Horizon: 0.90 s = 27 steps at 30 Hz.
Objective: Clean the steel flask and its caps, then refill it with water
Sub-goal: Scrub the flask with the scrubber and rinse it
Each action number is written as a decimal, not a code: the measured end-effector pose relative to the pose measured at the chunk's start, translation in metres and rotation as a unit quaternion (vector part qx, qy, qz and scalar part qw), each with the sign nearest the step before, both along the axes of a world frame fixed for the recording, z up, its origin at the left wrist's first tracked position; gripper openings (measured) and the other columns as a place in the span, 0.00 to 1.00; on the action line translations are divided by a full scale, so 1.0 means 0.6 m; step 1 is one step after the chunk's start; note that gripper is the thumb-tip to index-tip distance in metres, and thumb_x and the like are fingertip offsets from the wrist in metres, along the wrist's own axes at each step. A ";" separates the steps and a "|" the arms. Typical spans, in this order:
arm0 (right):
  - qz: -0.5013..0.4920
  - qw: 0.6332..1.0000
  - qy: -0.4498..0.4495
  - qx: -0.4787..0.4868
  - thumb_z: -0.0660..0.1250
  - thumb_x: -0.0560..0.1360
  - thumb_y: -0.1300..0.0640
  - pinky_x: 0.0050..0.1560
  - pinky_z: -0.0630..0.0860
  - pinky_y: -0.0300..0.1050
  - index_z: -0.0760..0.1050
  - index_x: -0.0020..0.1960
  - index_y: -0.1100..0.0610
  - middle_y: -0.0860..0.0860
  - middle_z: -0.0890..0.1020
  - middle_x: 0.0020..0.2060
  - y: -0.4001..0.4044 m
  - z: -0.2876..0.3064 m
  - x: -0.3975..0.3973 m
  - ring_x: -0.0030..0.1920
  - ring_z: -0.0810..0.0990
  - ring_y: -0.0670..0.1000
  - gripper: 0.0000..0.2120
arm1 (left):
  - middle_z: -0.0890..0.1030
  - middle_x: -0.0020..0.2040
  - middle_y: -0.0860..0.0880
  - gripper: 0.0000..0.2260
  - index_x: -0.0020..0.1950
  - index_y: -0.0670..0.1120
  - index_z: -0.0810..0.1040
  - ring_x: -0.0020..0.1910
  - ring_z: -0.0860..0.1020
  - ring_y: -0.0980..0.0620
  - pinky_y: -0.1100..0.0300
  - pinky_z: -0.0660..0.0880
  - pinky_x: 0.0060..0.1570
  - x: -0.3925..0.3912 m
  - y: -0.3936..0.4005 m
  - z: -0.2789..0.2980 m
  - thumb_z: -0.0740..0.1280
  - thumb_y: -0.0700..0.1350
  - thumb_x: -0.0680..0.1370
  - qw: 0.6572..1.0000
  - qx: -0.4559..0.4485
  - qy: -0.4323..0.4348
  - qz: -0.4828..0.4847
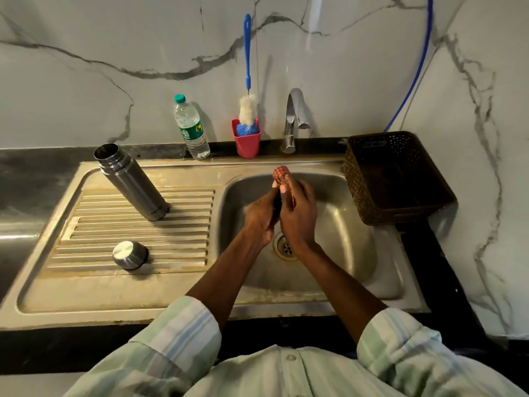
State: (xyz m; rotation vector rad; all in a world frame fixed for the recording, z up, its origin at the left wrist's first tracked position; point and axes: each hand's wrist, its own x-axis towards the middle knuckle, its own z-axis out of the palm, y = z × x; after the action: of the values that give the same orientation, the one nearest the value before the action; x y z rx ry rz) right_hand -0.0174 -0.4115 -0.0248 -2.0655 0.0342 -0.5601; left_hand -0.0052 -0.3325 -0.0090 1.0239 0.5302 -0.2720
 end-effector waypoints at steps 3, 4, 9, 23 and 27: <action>0.011 0.999 -0.022 -0.042 0.59 0.82 0.52 0.54 0.62 0.21 0.74 0.68 0.58 0.55 0.76 0.59 -0.005 -0.012 0.003 0.57 0.74 0.48 0.18 | 0.85 0.52 0.43 0.14 0.59 0.41 0.82 0.50 0.83 0.47 0.53 0.82 0.46 0.002 0.008 0.001 0.67 0.50 0.81 0.998 -0.025 0.024 -0.056; 0.009 1.000 0.006 -0.021 0.59 0.82 0.53 0.53 0.64 0.22 0.74 0.68 0.57 0.54 0.77 0.60 -0.007 -0.003 0.005 0.57 0.75 0.47 0.17 | 0.85 0.52 0.43 0.15 0.61 0.41 0.81 0.51 0.83 0.47 0.53 0.82 0.46 0.003 0.010 -0.002 0.66 0.49 0.81 0.997 -0.017 0.005 -0.070; 0.012 0.939 0.226 0.260 0.59 0.81 0.47 0.58 0.79 0.54 0.77 0.64 0.51 0.51 0.83 0.54 -0.033 0.019 0.053 0.55 0.82 0.51 0.16 | 0.83 0.57 0.39 0.18 0.66 0.37 0.75 0.55 0.83 0.44 0.50 0.80 0.54 -0.001 0.014 -0.016 0.69 0.45 0.79 0.992 -0.015 -0.081 -0.097; 0.081 0.883 0.318 0.335 0.62 0.80 0.54 0.50 0.80 0.48 0.81 0.57 0.55 0.54 0.85 0.51 -0.054 0.025 0.074 0.52 0.83 0.54 0.11 | 0.85 0.48 0.42 0.08 0.52 0.38 0.81 0.48 0.84 0.47 0.58 0.80 0.44 -0.005 0.022 -0.021 0.68 0.43 0.79 0.991 0.022 -0.097 -0.095; 0.015 0.959 0.211 0.188 0.61 0.82 0.52 0.54 0.79 0.44 0.77 0.65 0.52 0.51 0.82 0.56 -0.033 0.029 0.047 0.53 0.80 0.48 0.14 | 0.84 0.52 0.40 0.13 0.57 0.37 0.79 0.51 0.84 0.44 0.54 0.81 0.47 0.010 0.020 -0.017 0.70 0.45 0.79 0.996 0.029 -0.069 -0.043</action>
State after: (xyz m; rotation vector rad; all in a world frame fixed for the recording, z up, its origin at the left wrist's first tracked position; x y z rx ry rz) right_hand 0.0107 -0.4315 -0.0074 -1.7723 0.3333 -0.0722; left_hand 0.0010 -0.3207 -0.0190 1.1152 0.3721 -0.2614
